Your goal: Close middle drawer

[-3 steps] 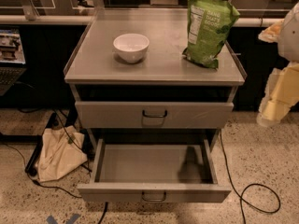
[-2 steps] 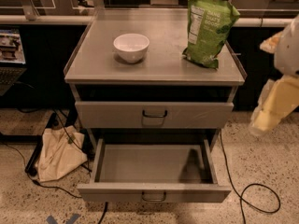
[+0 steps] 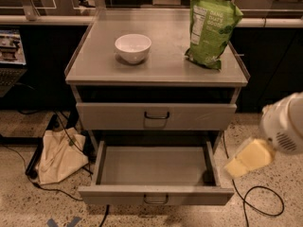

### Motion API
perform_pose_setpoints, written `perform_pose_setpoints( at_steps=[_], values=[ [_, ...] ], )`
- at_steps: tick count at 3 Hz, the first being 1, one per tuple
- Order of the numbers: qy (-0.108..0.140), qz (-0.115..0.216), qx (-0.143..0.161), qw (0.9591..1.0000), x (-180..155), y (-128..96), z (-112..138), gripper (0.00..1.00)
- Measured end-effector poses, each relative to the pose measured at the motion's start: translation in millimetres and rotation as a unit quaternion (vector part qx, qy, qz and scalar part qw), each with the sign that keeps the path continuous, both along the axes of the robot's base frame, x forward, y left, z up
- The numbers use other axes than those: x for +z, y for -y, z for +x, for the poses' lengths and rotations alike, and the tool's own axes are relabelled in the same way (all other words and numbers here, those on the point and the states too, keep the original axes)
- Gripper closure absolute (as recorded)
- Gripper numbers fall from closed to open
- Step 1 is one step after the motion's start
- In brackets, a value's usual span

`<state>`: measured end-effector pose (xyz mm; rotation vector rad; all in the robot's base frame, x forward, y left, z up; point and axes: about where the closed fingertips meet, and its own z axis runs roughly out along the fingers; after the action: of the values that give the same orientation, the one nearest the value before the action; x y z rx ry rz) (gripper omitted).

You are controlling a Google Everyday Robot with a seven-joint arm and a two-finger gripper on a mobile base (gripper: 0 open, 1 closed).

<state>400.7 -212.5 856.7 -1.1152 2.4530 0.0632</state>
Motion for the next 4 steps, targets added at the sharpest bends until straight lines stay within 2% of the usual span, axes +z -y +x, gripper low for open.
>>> perform_pose_setpoints(
  at_steps=[1,2,3,4],
  values=[
    [-0.04,0.033,-0.021,0.9984,-74.4,0.3,-6.3,0.0],
    [-0.045,0.035,-0.022,0.9981,-83.9,0.7,-7.0,0.0],
    [-0.045,0.035,-0.022,0.9981,-83.9,0.7,-7.0,0.19],
    [-0.045,0.035,-0.022,0.9981,-83.9,0.7,-7.0,0.42]
  ],
)
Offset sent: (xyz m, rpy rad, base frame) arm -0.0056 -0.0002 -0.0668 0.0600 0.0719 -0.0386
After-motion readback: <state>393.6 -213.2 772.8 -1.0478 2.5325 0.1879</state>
